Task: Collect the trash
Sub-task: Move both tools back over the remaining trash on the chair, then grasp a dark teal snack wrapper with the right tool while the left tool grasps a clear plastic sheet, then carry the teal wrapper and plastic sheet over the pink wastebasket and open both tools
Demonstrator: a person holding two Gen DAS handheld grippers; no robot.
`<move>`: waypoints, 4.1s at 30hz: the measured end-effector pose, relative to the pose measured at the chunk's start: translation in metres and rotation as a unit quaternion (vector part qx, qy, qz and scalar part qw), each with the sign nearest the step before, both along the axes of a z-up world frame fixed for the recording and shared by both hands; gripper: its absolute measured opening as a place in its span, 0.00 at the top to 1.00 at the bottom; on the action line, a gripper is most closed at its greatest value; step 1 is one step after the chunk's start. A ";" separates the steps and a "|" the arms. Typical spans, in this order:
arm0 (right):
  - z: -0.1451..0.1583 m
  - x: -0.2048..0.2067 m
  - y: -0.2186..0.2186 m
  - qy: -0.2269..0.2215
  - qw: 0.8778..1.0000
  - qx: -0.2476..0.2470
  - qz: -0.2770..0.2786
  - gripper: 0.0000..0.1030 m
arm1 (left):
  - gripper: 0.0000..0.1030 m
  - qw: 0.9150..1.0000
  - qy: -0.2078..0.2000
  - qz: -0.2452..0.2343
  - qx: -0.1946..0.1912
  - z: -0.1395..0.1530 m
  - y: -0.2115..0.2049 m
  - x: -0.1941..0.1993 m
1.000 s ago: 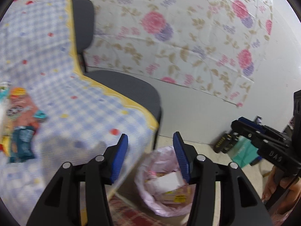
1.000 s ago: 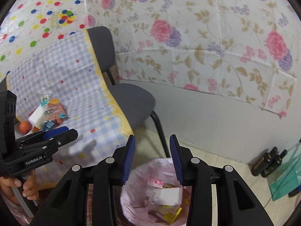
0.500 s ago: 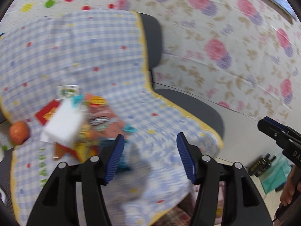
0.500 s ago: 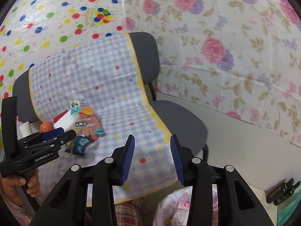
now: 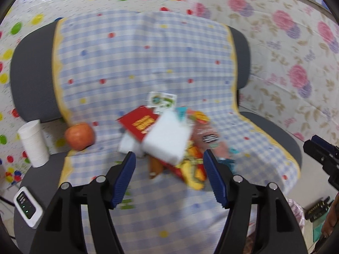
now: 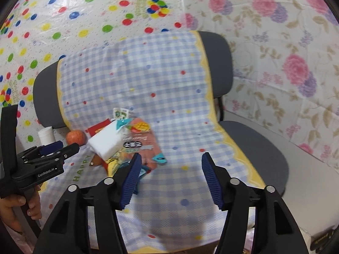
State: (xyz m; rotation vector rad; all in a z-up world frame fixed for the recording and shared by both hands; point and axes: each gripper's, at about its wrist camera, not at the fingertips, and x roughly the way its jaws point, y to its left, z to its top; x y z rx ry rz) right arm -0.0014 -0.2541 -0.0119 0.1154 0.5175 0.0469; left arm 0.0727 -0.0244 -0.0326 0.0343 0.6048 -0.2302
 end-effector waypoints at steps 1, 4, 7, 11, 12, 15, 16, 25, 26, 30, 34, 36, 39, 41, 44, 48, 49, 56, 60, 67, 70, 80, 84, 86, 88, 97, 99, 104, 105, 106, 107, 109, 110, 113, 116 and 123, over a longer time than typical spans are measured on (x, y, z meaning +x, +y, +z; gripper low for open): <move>-0.003 0.005 0.005 0.004 1.000 0.001 0.008 0.40 | 0.38 1.000 -0.001 0.011 0.005 -0.002 0.006 0.001; -0.018 0.023 0.027 0.022 0.999 -0.002 0.034 0.40 | 0.38 0.999 0.000 0.031 0.013 -0.008 0.020 0.005; -0.029 0.037 0.043 0.036 0.998 -0.006 0.049 0.37 | 0.38 0.999 0.009 0.048 0.007 -0.013 0.033 0.011; -0.045 0.057 0.061 0.058 0.996 -0.004 0.065 0.32 | 0.37 0.998 0.018 0.068 0.004 -0.021 0.045 0.021; -0.049 0.061 0.064 0.062 0.996 -0.003 0.066 0.32 | 0.38 0.997 0.021 0.070 0.003 -0.023 0.046 0.023; -0.060 0.074 0.069 0.078 0.995 0.000 0.069 0.32 | 0.38 0.997 0.028 0.075 -0.002 -0.028 0.049 0.028; -0.063 0.078 0.071 0.081 0.994 0.002 0.070 0.32 | 0.38 0.997 0.029 0.075 -0.003 -0.029 0.049 0.029; -0.081 0.086 0.076 0.111 0.990 0.009 0.086 0.63 | 0.38 0.996 0.037 0.075 -0.006 -0.034 0.049 0.034; -0.079 0.084 0.075 0.108 0.990 0.010 0.089 0.67 | 0.38 0.997 0.036 0.075 -0.005 -0.034 0.049 0.034; -0.069 0.071 0.077 0.097 0.989 0.003 0.108 0.78 | 0.38 0.997 0.032 0.071 -0.002 -0.031 0.043 0.031; -0.058 0.053 0.079 0.083 0.987 0.004 0.140 0.86 | 0.38 0.998 0.026 0.065 0.002 -0.025 0.034 0.027; -0.055 0.047 0.079 0.080 0.985 0.007 0.154 0.87 | 0.38 0.998 0.024 0.062 0.003 -0.023 0.030 0.025; -0.050 0.037 0.075 0.068 0.984 0.010 0.162 0.87 | 0.38 0.998 0.022 0.059 0.005 -0.020 0.025 0.024; -0.043 0.030 0.066 0.045 0.989 0.003 0.143 0.87 | 0.38 0.998 0.023 0.055 0.006 -0.020 0.020 0.023; -0.034 0.029 0.046 0.018 0.995 -0.002 0.101 0.87 | 0.38 0.999 0.025 0.043 0.001 -0.019 0.011 0.022; -0.029 0.033 0.016 0.011 0.999 0.004 0.053 0.87 | 0.38 0.999 0.029 0.015 -0.002 -0.020 -0.013 0.022; -0.029 0.033 0.012 0.011 0.999 0.006 0.048 0.87 | 0.38 0.999 0.031 0.009 -0.002 -0.020 -0.018 0.023; -0.035 0.034 -0.019 0.011 1.000 0.016 0.018 0.86 | 0.44 0.997 0.065 -0.048 -0.019 -0.033 -0.064 0.031; -0.041 0.033 -0.025 0.016 1.000 0.021 0.017 0.86 | 0.44 0.994 0.095 -0.049 -0.033 -0.045 -0.073 0.043; -0.045 0.035 -0.028 0.020 0.999 0.024 0.023 0.86 | 0.44 0.986 0.138 -0.041 -0.083 -0.057 -0.075 0.069; -0.045 0.035 -0.028 0.021 0.999 0.023 0.022 0.86 | 0.55 0.984 0.139 -0.036 -0.104 -0.056 -0.071 0.072; -0.033 0.021 -0.031 0.001 1.000 0.020 0.016 0.86 | 0.93 0.991 0.041 -0.083 -0.099 -0.015 -0.076 0.040; -0.022 0.011 -0.034 -0.007 1.000 0.018 0.008 0.86 | 0.93 0.991 0.004 -0.111 -0.078 0.002 -0.082 0.015; -0.020 0.007 -0.037 -0.008 1.000 0.018 0.003 0.86 | 0.93 0.990 -0.008 -0.125 -0.070 0.006 -0.085 0.003; -0.019 0.003 -0.040 -0.007 1.000 0.017 -0.003 0.86 | 0.93 0.988 -0.018 -0.138 -0.061 0.008 -0.092 -0.009; -0.012 -0.032 -0.064 -0.005 0.999 0.010 -0.050 0.86 | 0.93 0.977 -0.029 -0.203 -0.065 0.007 -0.123 -0.044; -0.010 -0.045 -0.073 -0.005 0.998 0.004 -0.066 0.86 | 0.93 0.973 -0.025 -0.218 -0.068 0.005 -0.131 -0.050; -0.012 -0.074 -0.093 -0.001 0.994 -0.006 -0.105 0.86 | 0.93 0.963 -0.017 -0.257 -0.074 -0.004 -0.153 -0.066; -0.013 -0.081 -0.098 0.001 0.993 -0.008 -0.114 0.86 | 0.93 0.962 -0.016 -0.264 -0.073 -0.006 -0.158 -0.070; -0.014 -0.085 -0.101 0.003 0.993 -0.008 -0.120 0.86 | 0.93 0.960 -0.015 -0.271 -0.074 -0.007 -0.162 -0.073; -0.016 -0.093 -0.107 0.006 0.991 -0.008 -0.130 0.86 | 0.93 0.957 -0.012 -0.280 -0.074 -0.010 -0.168 -0.077; -0.019 -0.104 -0.114 0.010 0.989 -0.013 -0.146 0.86 | 0.93 0.953 -0.010 -0.294 -0.075 -0.014 -0.177 -0.084; -0.022 -0.112 -0.119 0.015 0.987 -0.015 -0.158 0.86 | 0.93 0.950 -0.009 -0.304 -0.075 -0.016 -0.183 -0.088; -0.029 -0.128 -0.131 0.027 0.983 -0.019 -0.183 0.85 | 0.93 0.941 -0.005 -0.330 -0.071 -0.023 -0.200 -0.101; -0.041 -0.143 -0.145 0.044 0.977 -0.017 -0.206 0.85 | 0.93 0.932 0.002 -0.355 -0.070 -0.033 -0.216 -0.113; -0.073 -0.167 -0.169 0.084 0.967 0.004 -0.240 0.84 | 0.93 0.915 0.032 -0.397 -0.062 -0.058 -0.249 -0.128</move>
